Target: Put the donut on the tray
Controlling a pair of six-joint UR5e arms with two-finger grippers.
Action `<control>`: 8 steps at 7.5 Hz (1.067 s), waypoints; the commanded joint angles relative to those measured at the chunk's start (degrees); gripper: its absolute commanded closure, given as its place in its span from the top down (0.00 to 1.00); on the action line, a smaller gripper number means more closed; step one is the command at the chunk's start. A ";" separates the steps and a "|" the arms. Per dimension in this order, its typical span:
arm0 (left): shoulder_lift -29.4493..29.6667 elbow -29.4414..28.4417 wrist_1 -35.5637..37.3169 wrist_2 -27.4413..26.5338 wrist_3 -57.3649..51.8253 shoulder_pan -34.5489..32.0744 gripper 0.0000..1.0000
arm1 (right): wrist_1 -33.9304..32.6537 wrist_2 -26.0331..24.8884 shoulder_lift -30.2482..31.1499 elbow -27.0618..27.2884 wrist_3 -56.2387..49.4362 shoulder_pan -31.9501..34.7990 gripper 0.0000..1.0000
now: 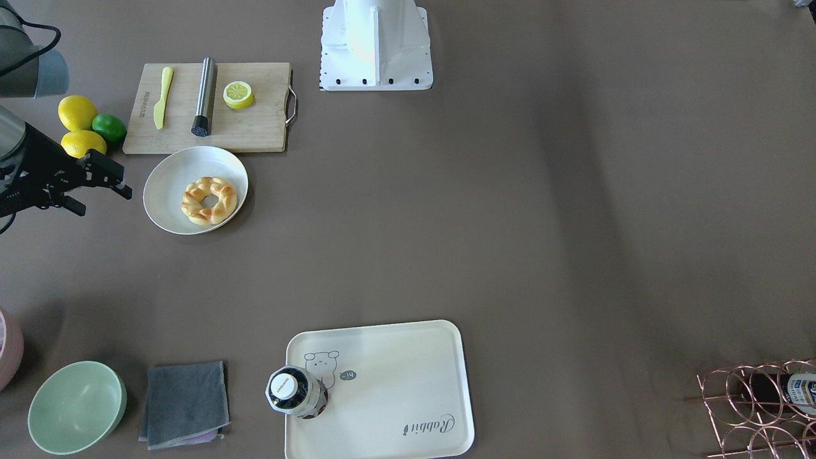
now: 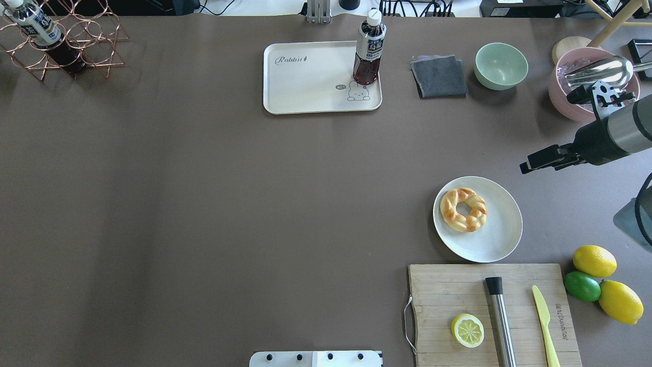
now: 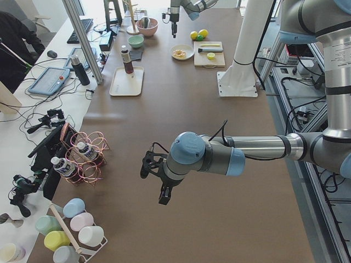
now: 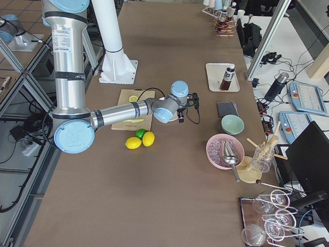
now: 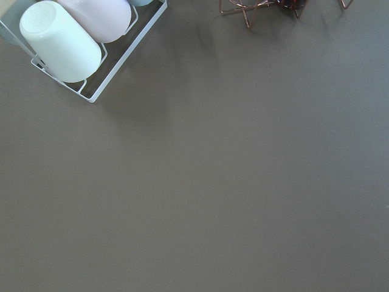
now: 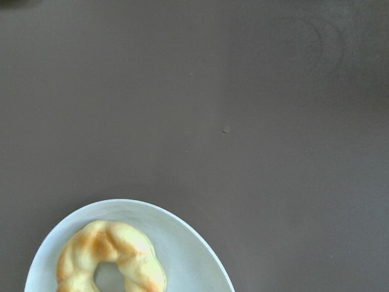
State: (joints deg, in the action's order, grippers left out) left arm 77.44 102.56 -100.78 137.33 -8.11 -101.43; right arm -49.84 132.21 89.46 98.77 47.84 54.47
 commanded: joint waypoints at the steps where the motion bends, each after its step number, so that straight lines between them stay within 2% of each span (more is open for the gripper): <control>1: 0.61 -0.08 -0.30 -0.05 3.45 0.00 0.98 | 13.06 -4.76 1.67 -4.80 9.18 -6.46 1.00; 5: 0.61 -0.08 -0.30 -0.05 3.45 0.00 0.98 | 14.16 -6.52 3.09 -5.08 10.69 -8.23 0.98; 6: 0.61 -0.08 -0.30 -0.05 3.45 0.00 0.98 | 14.16 -7.22 3.18 -5.08 10.69 -8.58 0.81; 7: 0.61 -0.08 -0.30 -0.05 3.45 0.00 0.98 | 14.16 -7.41 3.18 -5.17 10.61 -8.93 0.69; 8: 0.70 -0.08 -0.30 -0.05 3.45 0.00 0.98 | 14.16 -7.32 3.18 -5.17 10.69 -9.29 0.63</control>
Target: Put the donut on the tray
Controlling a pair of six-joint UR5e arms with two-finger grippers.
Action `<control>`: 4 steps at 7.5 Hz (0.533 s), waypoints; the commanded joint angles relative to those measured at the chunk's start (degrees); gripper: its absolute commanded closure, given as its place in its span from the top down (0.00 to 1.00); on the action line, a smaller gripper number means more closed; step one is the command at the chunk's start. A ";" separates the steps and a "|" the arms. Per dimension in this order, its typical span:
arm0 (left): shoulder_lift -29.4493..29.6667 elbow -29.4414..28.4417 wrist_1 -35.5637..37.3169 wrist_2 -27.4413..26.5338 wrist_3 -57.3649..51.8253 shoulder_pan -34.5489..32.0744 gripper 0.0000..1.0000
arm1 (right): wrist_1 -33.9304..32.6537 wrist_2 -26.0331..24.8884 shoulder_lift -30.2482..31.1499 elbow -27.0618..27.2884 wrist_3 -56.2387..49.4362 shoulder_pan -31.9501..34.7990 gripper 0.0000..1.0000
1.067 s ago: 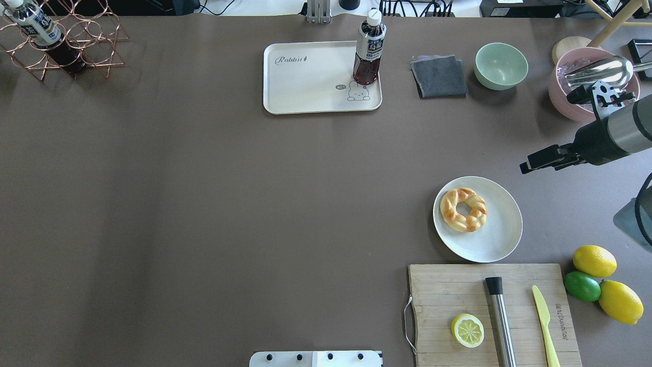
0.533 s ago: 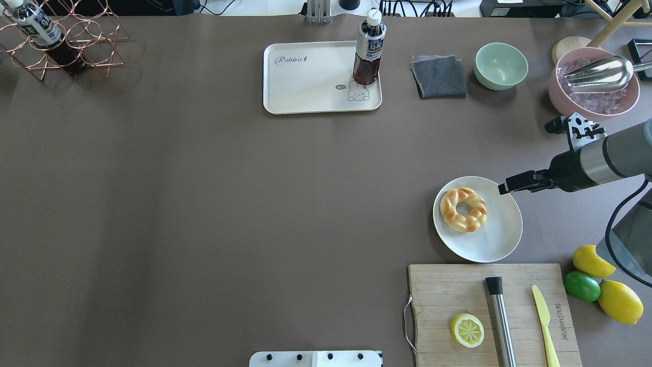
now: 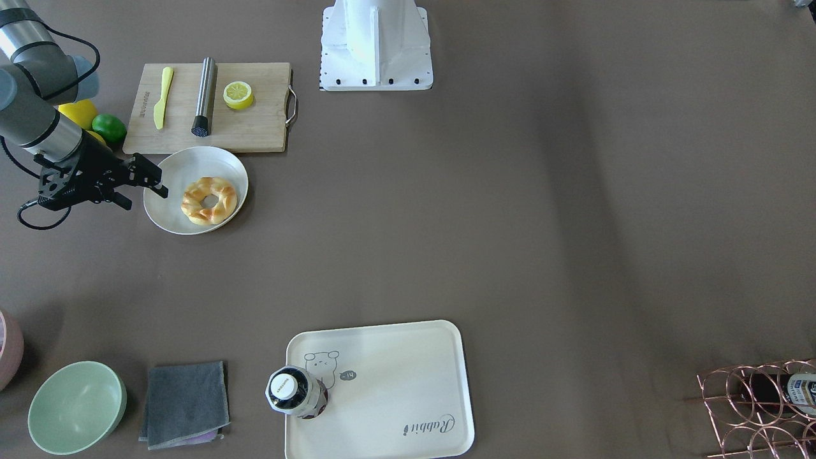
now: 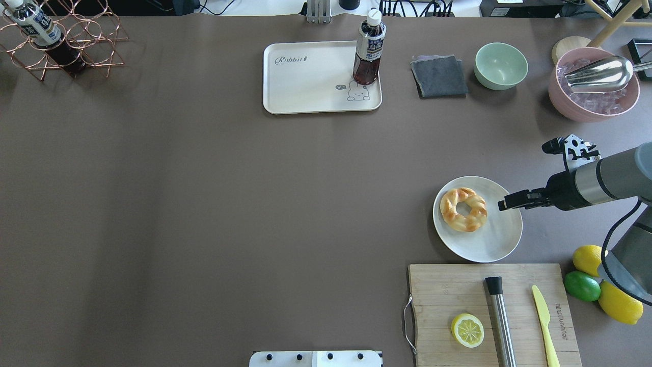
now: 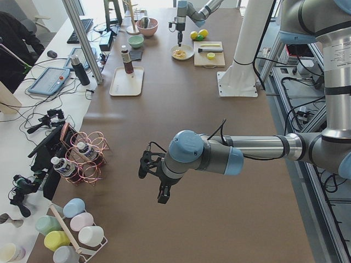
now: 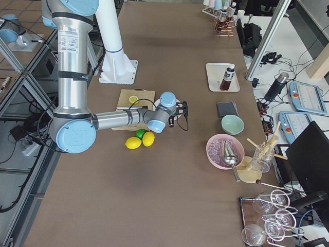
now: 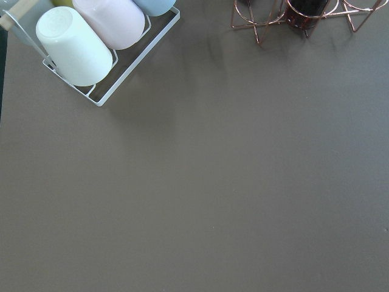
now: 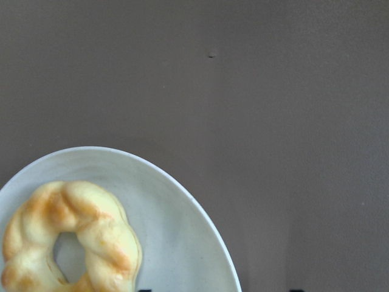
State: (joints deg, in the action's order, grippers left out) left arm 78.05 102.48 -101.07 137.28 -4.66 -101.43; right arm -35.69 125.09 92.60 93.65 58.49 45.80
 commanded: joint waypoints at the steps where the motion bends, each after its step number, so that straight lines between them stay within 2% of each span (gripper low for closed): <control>1: 0.08 0.00 0.00 0.00 0.00 0.00 0.98 | -0.08 -0.29 0.21 -0.05 0.04 -1.14 0.63; 2: 0.08 0.17 0.00 0.00 0.00 0.00 0.98 | 0.01 -0.29 0.22 -0.05 0.04 -1.41 0.63; 3: 0.08 0.52 0.09 0.00 0.00 -0.17 0.98 | 0.01 -0.20 0.30 -0.05 -0.04 -1.41 0.38; 4: 0.08 0.61 0.09 0.00 0.00 -0.18 0.98 | 0.01 -0.11 0.57 0.39 -0.04 -1.33 0.05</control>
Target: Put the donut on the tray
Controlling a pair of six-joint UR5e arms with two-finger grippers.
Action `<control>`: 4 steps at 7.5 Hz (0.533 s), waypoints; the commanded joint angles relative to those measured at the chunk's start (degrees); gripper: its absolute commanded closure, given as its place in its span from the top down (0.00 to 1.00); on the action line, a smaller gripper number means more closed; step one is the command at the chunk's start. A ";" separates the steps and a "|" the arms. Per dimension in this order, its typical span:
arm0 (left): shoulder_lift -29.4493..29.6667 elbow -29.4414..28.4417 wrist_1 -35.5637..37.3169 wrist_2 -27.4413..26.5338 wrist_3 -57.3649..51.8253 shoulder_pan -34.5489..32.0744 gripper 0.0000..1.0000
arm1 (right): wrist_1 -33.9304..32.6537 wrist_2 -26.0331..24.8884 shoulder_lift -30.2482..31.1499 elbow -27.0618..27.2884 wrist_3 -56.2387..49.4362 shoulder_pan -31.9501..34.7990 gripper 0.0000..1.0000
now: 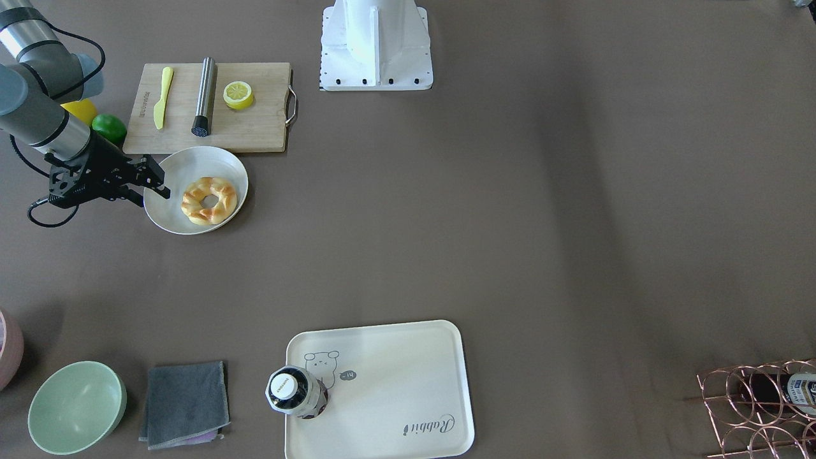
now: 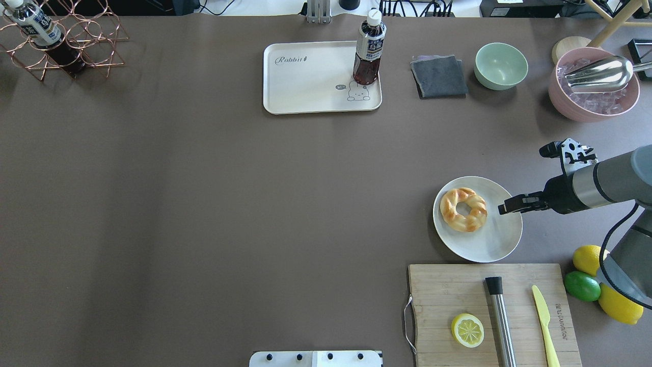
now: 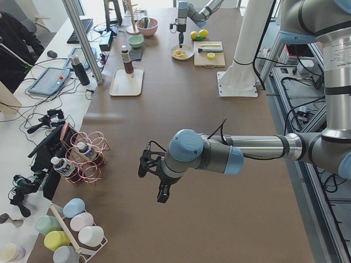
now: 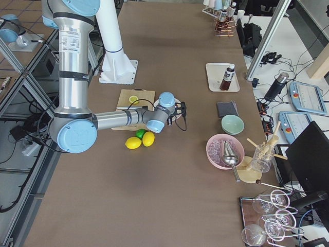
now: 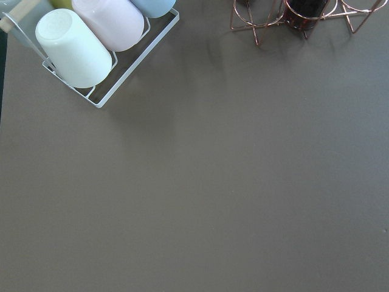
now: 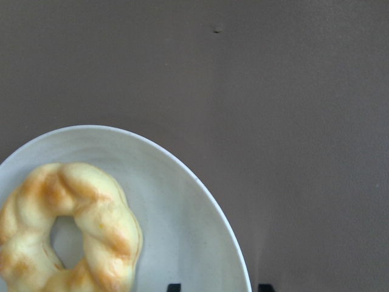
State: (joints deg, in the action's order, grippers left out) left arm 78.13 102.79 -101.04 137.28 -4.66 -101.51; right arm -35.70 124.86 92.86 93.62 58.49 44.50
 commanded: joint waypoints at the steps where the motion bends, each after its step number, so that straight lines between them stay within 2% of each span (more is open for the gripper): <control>1: 0.00 0.31 0.05 0.09 0.00 -0.18 0.98 | 1.32 0.04 1.52 0.85 -0.22 -0.02 0.00; 3: 0.00 0.49 0.05 0.09 0.09 -0.36 0.98 | 7.37 1.08 4.34 1.03 0.04 0.06 0.00; 4: 0.00 0.49 0.05 0.00 0.09 -0.36 0.98 | 7.57 2.57 4.35 1.82 0.13 0.67 0.00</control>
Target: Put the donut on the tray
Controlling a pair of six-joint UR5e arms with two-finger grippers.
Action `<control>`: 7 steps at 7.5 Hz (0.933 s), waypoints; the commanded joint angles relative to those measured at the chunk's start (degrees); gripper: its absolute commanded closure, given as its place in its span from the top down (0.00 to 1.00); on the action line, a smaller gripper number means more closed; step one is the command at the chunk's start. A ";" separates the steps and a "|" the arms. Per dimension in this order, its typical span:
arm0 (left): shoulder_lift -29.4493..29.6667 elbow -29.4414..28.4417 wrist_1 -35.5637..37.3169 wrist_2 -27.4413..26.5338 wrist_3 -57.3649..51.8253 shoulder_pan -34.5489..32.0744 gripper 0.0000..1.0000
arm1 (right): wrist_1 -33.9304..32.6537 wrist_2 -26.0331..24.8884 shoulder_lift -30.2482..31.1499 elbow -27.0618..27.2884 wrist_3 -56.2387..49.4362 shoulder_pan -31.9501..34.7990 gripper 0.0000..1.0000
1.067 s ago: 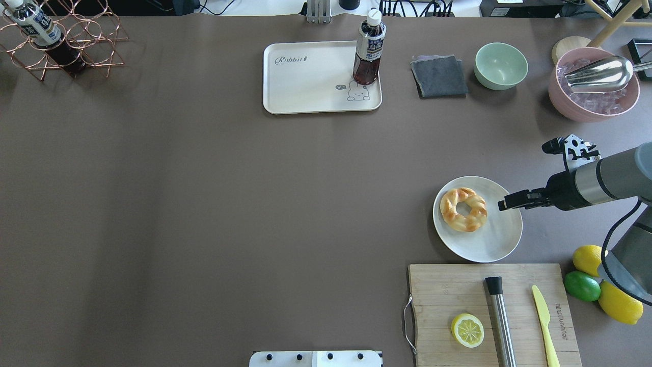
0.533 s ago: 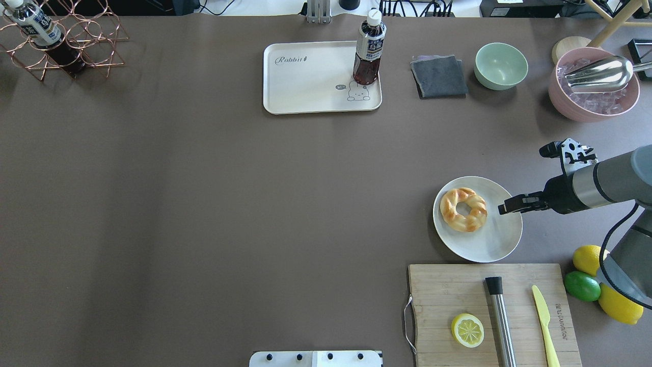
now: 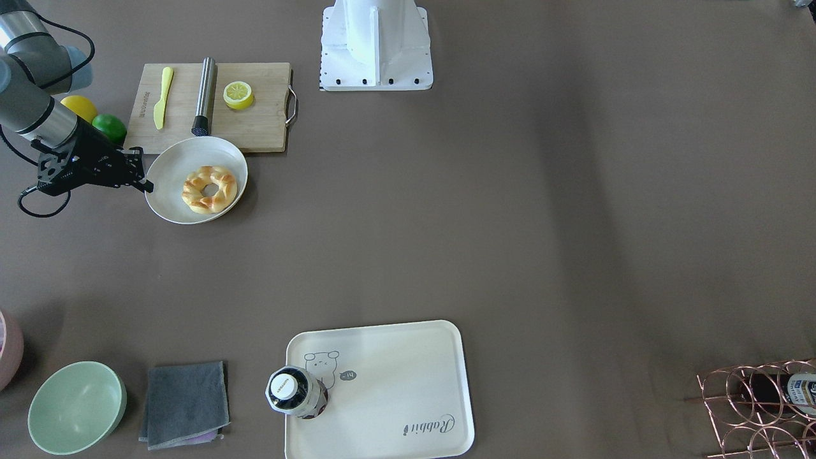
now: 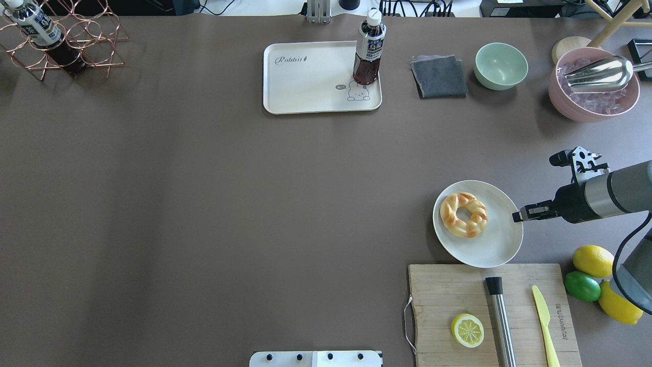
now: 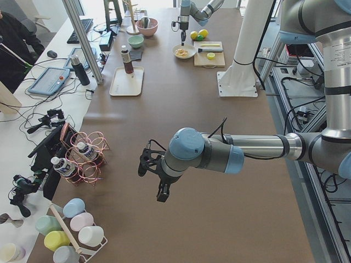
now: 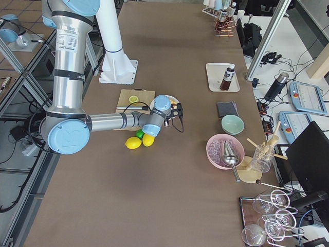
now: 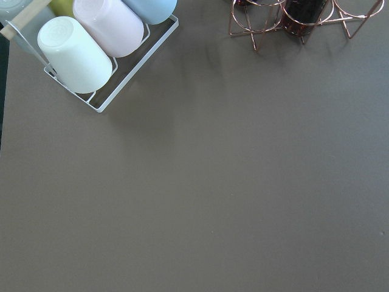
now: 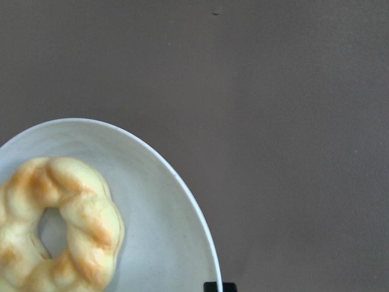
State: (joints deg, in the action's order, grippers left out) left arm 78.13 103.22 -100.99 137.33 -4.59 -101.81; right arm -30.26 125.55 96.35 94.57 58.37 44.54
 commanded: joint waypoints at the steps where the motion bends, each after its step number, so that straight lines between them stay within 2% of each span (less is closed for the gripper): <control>1: 0.26 0.05 0.00 -0.05 -0.07 -0.05 0.98 | 1.70 7.37 0.25 1.93 0.34 4.46 0.00; 2: 0.52 0.05 0.00 0.04 -0.07 -0.05 0.98 | 1.26 13.08 -0.72 2.55 1.21 9.11 0.00; 3: 0.61 0.14 0.00 0.04 -0.07 -0.05 0.98 | 0.47 14.53 -2.81 2.47 3.31 10.21 0.00; 5: 2.45 -0.56 0.52 0.04 0.02 0.12 0.98 | -11.08 14.37 -10.54 4.56 5.18 11.36 0.00; 7: 5.43 -0.57 0.00 0.04 9.45 3.00 0.98 | -24.44 10.70 -17.39 8.60 5.44 9.79 0.00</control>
State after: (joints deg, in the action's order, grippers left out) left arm 80.99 102.74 -100.68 137.37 -2.74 -101.23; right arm -43.88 139.22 84.67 99.96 63.49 55.57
